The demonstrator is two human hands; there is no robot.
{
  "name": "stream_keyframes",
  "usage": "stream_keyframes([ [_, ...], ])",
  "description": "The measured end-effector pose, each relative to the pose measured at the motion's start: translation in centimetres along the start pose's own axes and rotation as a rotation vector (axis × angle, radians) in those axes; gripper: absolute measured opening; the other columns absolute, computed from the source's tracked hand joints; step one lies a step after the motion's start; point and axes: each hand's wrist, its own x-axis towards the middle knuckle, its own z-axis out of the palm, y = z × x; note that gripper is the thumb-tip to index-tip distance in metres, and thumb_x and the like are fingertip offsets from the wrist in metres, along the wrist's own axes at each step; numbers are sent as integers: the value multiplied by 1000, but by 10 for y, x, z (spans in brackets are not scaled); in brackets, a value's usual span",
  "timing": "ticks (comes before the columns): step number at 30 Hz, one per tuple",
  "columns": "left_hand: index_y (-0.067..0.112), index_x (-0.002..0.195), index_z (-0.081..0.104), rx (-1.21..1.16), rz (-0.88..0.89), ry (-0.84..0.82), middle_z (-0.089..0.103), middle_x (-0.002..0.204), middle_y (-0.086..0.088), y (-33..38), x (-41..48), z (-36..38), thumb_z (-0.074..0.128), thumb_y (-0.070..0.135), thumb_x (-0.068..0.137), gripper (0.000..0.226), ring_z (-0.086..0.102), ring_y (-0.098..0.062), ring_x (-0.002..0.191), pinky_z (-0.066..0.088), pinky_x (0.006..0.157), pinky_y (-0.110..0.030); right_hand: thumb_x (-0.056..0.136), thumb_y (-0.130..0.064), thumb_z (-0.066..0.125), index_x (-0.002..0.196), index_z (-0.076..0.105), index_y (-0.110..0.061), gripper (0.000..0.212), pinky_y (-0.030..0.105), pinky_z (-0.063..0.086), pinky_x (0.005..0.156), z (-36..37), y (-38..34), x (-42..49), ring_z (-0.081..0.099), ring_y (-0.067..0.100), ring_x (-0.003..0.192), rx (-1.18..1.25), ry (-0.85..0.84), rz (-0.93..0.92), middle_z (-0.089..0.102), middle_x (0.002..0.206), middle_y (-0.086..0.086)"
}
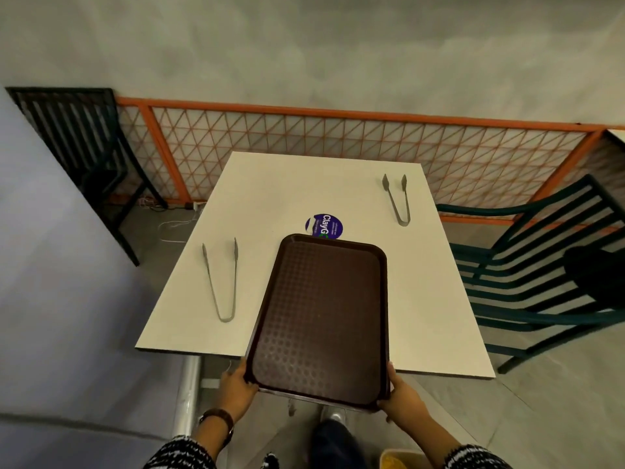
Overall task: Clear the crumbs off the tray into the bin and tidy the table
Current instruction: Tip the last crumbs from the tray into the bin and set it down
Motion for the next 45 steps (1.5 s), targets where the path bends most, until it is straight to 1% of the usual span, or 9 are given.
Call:
stream_keyframes([
  [7,16,148,6,124,-96,-71,54,126,-21,46,62,-6,51,24,91,73,57,-31,107,46,94,-28,82,-23,57,147,-9,-31,92,28,57,64,-43,-29,53,63,19,67,-143,-86,-8,63,93,2],
  [12,21,144,-20,248,-105,-202,56,128,-16,82,104,-13,48,43,91,88,61,-30,104,46,75,-26,86,-33,54,147,-17,-18,95,26,44,84,-62,-53,83,58,24,113,-372,-96,-47,58,129,5],
  [22,37,142,-20,115,-273,-97,50,134,-17,130,173,-48,52,38,90,89,62,-30,74,54,51,-33,98,-41,34,147,-14,-11,75,30,26,107,-58,-98,108,40,31,129,-570,-272,-38,43,143,13],
  [27,40,143,-14,108,-265,-85,35,146,-18,141,212,-70,45,23,94,79,62,-35,70,49,40,-29,97,-45,31,148,-3,-14,70,31,28,107,-30,-114,113,37,33,131,-544,-310,50,50,98,17],
  [32,38,145,-11,193,-268,-131,17,155,-11,159,253,-88,52,18,91,85,57,-44,100,54,51,-39,96,-31,43,149,-5,-10,75,43,17,111,-22,-144,113,46,36,124,-697,-469,-145,49,134,24],
  [34,34,145,-11,200,-230,-162,14,156,-10,167,272,-94,57,17,88,90,48,-43,118,53,81,-49,77,-58,57,148,21,-9,93,37,26,100,-17,-146,119,67,21,91,-826,-421,-274,73,95,9],
  [36,34,143,-14,256,-198,-183,20,154,-14,173,293,-101,59,20,87,92,43,-40,125,39,104,-47,42,-77,59,142,37,-21,116,27,29,79,-20,-157,114,66,7,56,-641,-415,-187,69,59,-8],
  [40,37,144,-11,408,-191,-103,46,137,-25,185,319,-104,57,34,86,89,49,-40,119,28,111,-46,96,-28,43,149,8,-19,65,43,22,105,-22,-175,133,48,36,118,-706,-564,-472,51,135,17],
  [45,22,149,-4,385,-55,123,33,140,-27,199,274,-86,55,32,87,85,38,-42,126,15,114,-46,90,-32,49,138,43,-25,48,33,32,99,-64,-169,179,49,26,122,-402,46,-414,53,133,6],
])
